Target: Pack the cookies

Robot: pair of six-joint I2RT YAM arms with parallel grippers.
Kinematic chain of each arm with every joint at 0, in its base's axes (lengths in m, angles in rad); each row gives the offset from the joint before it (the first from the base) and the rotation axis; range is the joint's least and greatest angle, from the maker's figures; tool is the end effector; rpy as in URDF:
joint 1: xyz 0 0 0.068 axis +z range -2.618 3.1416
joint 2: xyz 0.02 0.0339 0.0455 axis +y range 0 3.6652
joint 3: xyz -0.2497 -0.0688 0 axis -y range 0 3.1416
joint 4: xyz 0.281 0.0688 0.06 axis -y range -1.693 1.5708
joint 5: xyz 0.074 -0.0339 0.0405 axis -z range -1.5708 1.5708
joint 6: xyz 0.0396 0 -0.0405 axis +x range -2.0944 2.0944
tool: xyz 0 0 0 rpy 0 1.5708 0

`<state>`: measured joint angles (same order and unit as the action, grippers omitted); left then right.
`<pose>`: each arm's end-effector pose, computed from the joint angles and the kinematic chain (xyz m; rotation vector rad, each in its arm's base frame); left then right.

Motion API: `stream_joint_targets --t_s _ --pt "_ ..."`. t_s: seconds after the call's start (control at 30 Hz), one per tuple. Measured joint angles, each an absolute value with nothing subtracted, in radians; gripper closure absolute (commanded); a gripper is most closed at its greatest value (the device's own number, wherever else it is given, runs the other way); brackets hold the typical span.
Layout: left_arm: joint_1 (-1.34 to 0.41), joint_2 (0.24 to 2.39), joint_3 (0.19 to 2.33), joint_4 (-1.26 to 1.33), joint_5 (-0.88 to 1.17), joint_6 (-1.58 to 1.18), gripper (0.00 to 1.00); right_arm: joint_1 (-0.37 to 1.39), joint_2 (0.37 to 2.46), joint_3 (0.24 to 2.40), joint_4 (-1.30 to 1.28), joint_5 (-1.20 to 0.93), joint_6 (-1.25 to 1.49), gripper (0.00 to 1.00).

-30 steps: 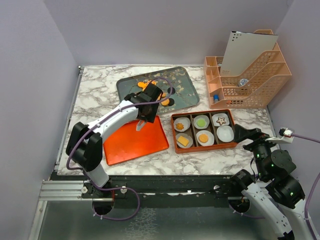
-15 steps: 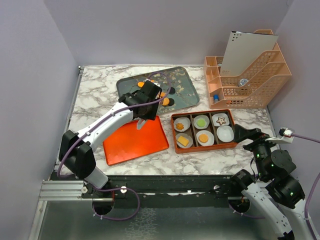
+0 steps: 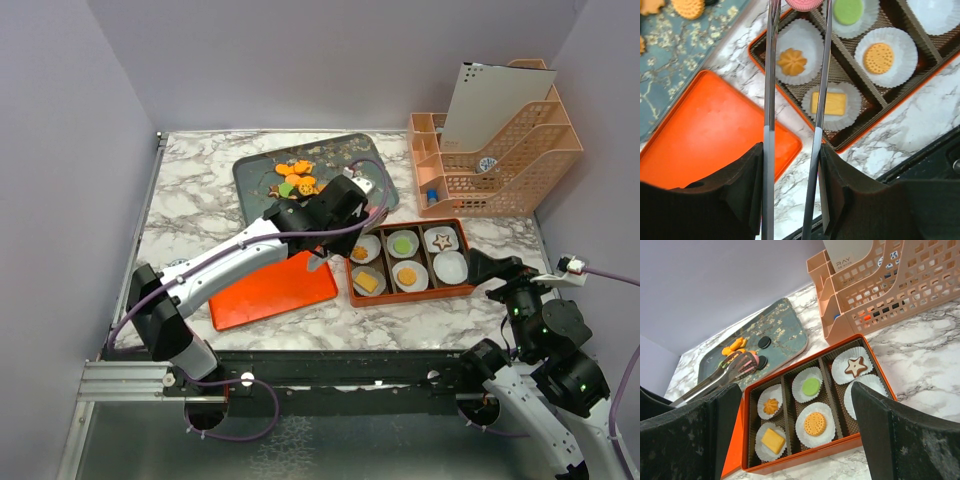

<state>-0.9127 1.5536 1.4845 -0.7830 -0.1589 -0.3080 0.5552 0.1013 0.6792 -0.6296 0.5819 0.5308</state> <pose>0.2341 -0.2926 0.3185 0.6571 2.3519 -0.3663 0.0804 0.0243 0.3370 0.4257 1.5696 0.3665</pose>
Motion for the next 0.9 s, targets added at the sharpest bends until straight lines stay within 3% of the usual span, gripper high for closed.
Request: stream_joint_targets --t_s 0.5,0.9 --pt "-1.132 1.801 1.689 -0.728 -0.117 -0.296 0.87 0.555 0.089 0.679 -0.630 0.582 0.531 0.00" --pt "-1.196 1.973 1.809 -0.712 -0.086 -0.282 0.87 0.555 0.077 0.677 -0.630 0.582 0.531 0.00"
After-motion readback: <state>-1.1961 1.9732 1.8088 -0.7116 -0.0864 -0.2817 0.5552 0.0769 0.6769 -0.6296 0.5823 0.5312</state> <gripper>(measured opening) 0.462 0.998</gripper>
